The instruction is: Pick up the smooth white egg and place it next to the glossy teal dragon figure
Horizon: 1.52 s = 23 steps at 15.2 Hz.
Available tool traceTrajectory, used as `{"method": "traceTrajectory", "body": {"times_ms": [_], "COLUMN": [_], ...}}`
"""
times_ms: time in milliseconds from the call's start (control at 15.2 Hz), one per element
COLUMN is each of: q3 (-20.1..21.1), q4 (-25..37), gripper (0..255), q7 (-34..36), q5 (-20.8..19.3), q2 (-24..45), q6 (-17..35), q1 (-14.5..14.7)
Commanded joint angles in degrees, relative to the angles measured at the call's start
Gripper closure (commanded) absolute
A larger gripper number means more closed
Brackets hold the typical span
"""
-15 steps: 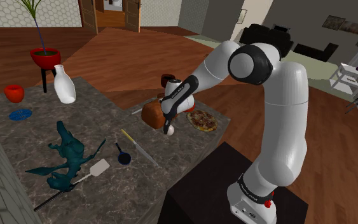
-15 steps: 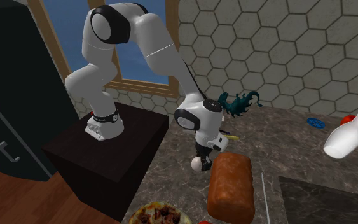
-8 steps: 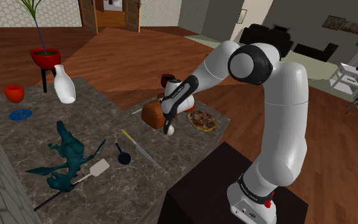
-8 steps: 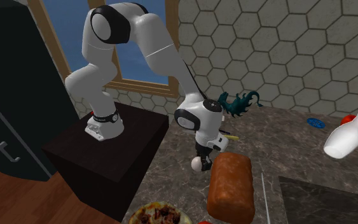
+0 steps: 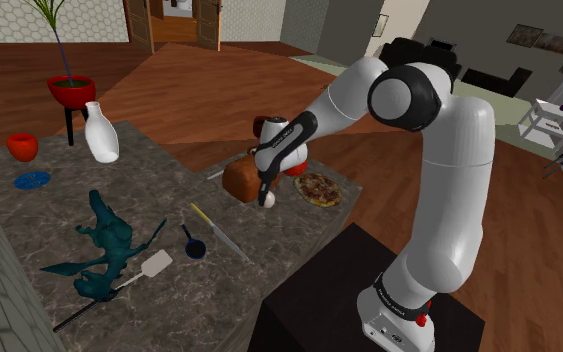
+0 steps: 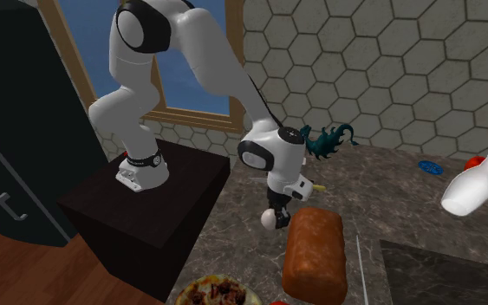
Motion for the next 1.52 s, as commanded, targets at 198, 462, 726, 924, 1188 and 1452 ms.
{"method": "traceTrajectory", "body": {"times_ms": [198, 462, 726, 924, 1188, 1452], "q3": [-0.2, -0.3, -0.4, -0.5, -0.6, -0.6], "q4": [-0.6, -0.7, -0.6, -0.4, 0.1, 0.8], "gripper": [255, 255, 255, 255, 255, 255], "q7": [0.3, 0.5, 0.6, 0.8, 0.9, 1.0], "q5": [-0.3, -0.5, -0.8, -0.9, -1.1, -1.3], "q2": [-3.5, -6.2, -8.6, -10.4, -12.7, -14.8], "q6": [-2.9, -5.4, -8.1, -10.1, -12.8, -15.6], "q1": [0.2, 0.3, 0.4, 0.5, 0.5, 0.6]}}
